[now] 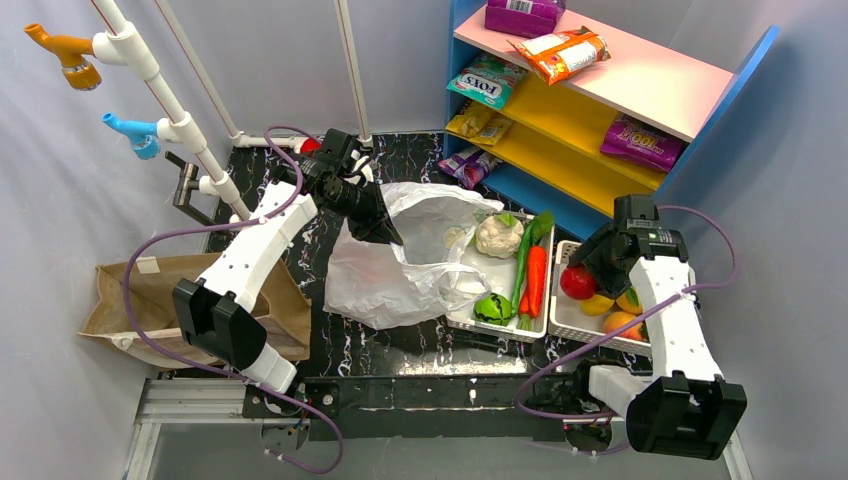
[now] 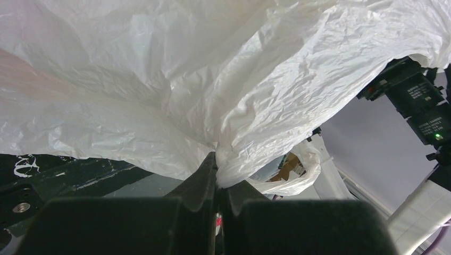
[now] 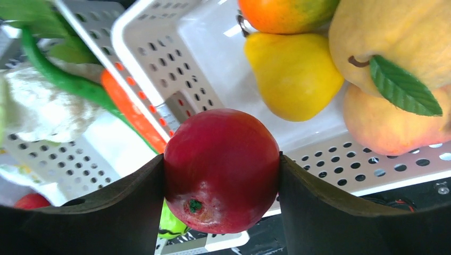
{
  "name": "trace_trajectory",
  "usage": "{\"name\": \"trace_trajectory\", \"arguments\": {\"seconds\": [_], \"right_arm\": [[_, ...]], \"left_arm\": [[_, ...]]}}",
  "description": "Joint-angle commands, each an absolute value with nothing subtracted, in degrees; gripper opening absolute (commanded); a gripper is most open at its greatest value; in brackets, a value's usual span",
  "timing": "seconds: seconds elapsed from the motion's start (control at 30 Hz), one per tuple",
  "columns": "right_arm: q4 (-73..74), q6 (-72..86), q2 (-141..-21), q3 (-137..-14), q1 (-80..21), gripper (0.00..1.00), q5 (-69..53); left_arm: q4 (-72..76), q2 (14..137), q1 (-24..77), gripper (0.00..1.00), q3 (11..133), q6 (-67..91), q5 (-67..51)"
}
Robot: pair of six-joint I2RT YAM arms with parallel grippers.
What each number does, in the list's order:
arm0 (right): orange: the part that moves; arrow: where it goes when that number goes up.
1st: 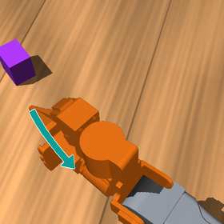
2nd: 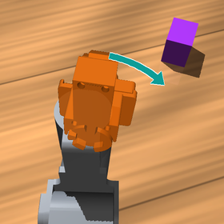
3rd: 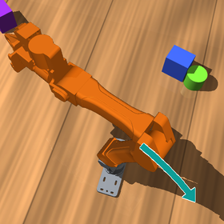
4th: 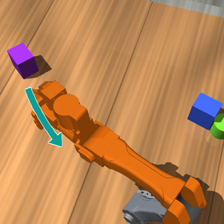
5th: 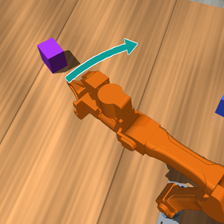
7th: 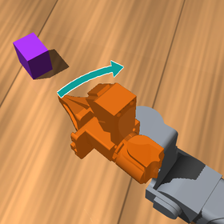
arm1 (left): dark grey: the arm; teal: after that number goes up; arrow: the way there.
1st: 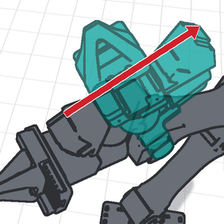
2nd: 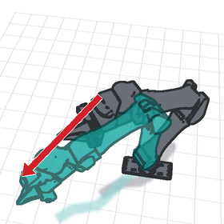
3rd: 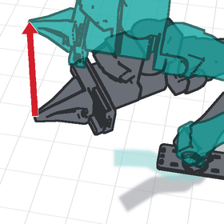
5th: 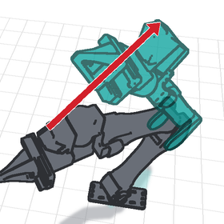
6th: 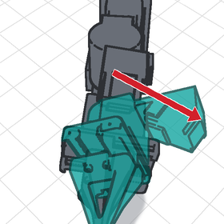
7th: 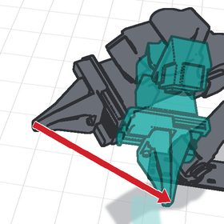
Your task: Place the food into the grocery bag and tie it
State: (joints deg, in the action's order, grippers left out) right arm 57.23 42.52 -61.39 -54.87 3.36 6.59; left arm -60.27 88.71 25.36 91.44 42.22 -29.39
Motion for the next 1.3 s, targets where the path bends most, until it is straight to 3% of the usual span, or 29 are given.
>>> {"name": "trace_trajectory", "arguments": {"seconds": [0.0, 0.3, 0.63, 1.0, 1.27], "right_arm": [[59.1, 40.7, -59.6, -60.4, 3.4, 0.30, 4.1], [58.5, 40.8, -57.4, -65.6, 2.1, 0.28, -4.0], [47.2, 43.5, -54.3, -68.5, -5.4, 0.27, -9.2], [32.5, 43.9, -56.3, -71.7, -19.5, 0.26, -9.2], [31.4, 37.5, -64.2, -80.1, -32.0, 0.26, -3.4]], "left_arm": [[-61.5, 86.9, 25.7, 0.00, 90.7, 41.3, -30.3], [-61.3, 87.4, 25.7, 0.00, 91.1, 41.4, -30.7], [-60.2, 87.8, 25.7, 0.00, 91.2, 42.5, -31.5], [-58.7, 87.1, 25.7, 0.00, 90.3, 44.2, -33.4], [-57.7, 86.9, 25.7, 0.00, 90.3, 45.3, -34.3]]}}
